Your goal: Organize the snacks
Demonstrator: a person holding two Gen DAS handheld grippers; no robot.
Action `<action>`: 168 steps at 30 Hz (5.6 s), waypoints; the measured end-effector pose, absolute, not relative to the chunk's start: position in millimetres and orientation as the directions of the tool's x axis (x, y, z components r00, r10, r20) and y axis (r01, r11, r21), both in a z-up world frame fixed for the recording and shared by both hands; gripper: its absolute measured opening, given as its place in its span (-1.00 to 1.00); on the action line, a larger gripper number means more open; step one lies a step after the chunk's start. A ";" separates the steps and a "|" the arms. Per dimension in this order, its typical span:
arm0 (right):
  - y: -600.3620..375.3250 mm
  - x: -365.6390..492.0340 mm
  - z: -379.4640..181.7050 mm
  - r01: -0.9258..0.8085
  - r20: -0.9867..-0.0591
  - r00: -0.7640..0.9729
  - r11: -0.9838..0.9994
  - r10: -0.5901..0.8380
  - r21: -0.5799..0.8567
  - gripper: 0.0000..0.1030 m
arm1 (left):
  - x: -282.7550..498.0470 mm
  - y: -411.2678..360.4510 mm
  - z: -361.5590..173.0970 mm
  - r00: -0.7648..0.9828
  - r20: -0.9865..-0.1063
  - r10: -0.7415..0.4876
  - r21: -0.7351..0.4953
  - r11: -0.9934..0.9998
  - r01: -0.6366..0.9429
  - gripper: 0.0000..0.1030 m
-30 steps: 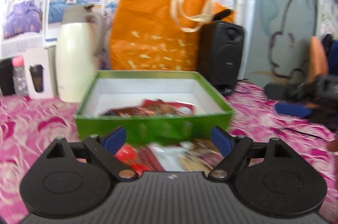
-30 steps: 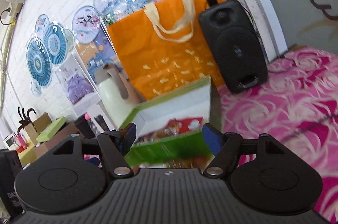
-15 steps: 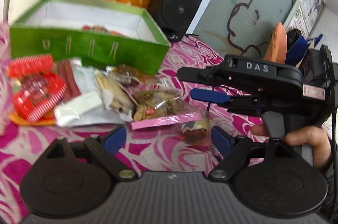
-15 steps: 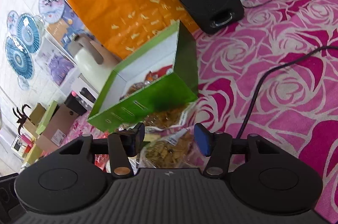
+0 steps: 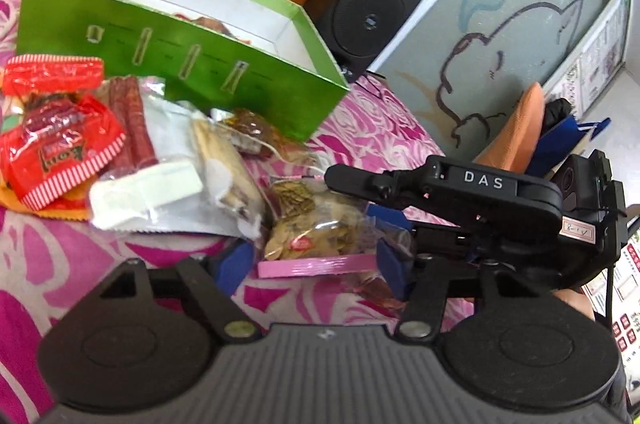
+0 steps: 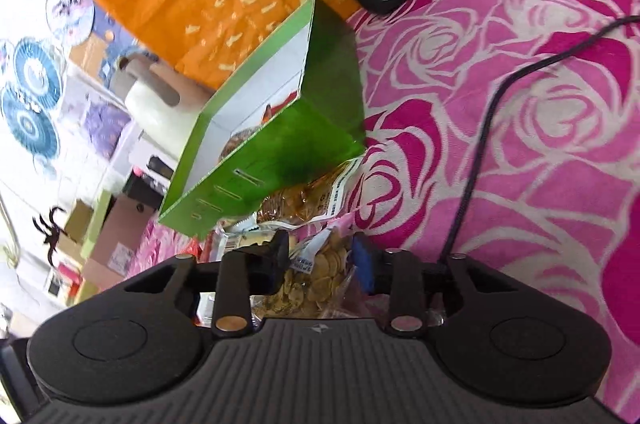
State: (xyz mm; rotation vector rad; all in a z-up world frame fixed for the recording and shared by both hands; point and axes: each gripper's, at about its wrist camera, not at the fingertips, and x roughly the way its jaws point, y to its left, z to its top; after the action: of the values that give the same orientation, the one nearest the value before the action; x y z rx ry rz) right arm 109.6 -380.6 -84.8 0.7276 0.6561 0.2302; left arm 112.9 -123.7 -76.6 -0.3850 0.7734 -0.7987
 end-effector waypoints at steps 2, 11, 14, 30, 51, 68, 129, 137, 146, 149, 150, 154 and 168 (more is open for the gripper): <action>-380.5 99.0 -80.3 0.018 -0.454 0.797 0.735 0.399 0.678 0.06 | 107.9 -120.5 -74.7 0.444 -0.462 -0.768 -0.579 0.640 0.504 0.09; -362.9 95.4 -53.9 -0.118 -0.395 0.802 0.768 0.447 0.629 -0.37 | 97.7 -114.1 -61.1 0.480 -0.430 -0.765 -0.555 0.643 0.527 0.08; -348.2 95.6 -43.7 -0.170 -0.399 0.789 0.790 0.467 0.589 -0.53 | 98.4 -110.0 -60.6 0.486 -0.422 -0.765 -0.562 0.642 0.522 0.12; -326.5 85.2 -25.1 -0.285 -0.339 0.772 0.768 0.538 0.573 -0.60 | 99.8 -92.6 -54.5 0.481 -0.360 -0.799 -0.581 0.596 0.555 -0.03; -306.2 131.4 9.8 -0.350 -0.226 0.816 0.765 0.533 0.540 -0.60 | 147.5 -81.2 -12.3 0.583 -0.280 -0.763 -0.512 0.632 0.581 -0.03; -357.1 207.3 -30.9 -0.138 -0.212 0.912 0.749 0.352 0.648 -0.64 | 238.1 -145.1 -38.6 0.583 -0.378 -0.719 -0.409 0.694 0.592 -0.07; -315.1 49.5 -71.9 -0.464 -0.560 0.790 0.841 0.250 -0.279 0.70 | 116.4 -6.2 -86.2 0.728 -0.557 -0.401 -0.126 0.907 0.403 -0.23; -301.0 26.2 -56.8 -0.347 -0.415 0.886 0.890 0.207 -0.297 0.67 | 104.4 1.8 -82.0 0.747 -0.540 -0.387 -0.138 0.917 0.375 -0.41; -283.6 9.9 -41.4 -0.306 -0.306 0.915 0.947 0.264 -0.098 0.67 | 76.7 4.5 -52.7 0.778 -0.465 -0.422 -0.152 0.904 0.399 -0.41; -278.4 12.9 -45.9 -0.265 -0.323 0.914 0.964 0.245 -0.018 0.67 | 69.3 1.2 -42.4 0.784 -0.436 -0.443 -0.165 0.895 0.414 -0.41; -277.4 12.9 -47.1 -0.250 -0.326 0.915 0.968 0.239 0.010 0.67 | 67.4 -0.3 -39.9 0.784 -0.429 -0.449 -0.171 0.892 0.418 -0.41; -265.7 12.2 -48.1 -0.156 -0.315 0.936 0.987 0.156 0.026 0.67 | 66.7 -11.1 -33.7 0.791 -0.414 -0.451 -0.176 0.892 0.416 -0.40; -244.4 86.3 -0.9 -0.084 -0.208 0.974 0.996 0.084 0.007 0.65 | 141.6 -67.2 7.6 0.872 -0.318 -0.373 -0.108 0.928 0.357 -0.40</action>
State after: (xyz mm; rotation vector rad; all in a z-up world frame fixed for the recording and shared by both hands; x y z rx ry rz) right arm 86.3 -244.4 -0.9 -0.0018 0.2101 0.0847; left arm 141.6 -67.2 7.6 -0.0466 0.3413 -0.3813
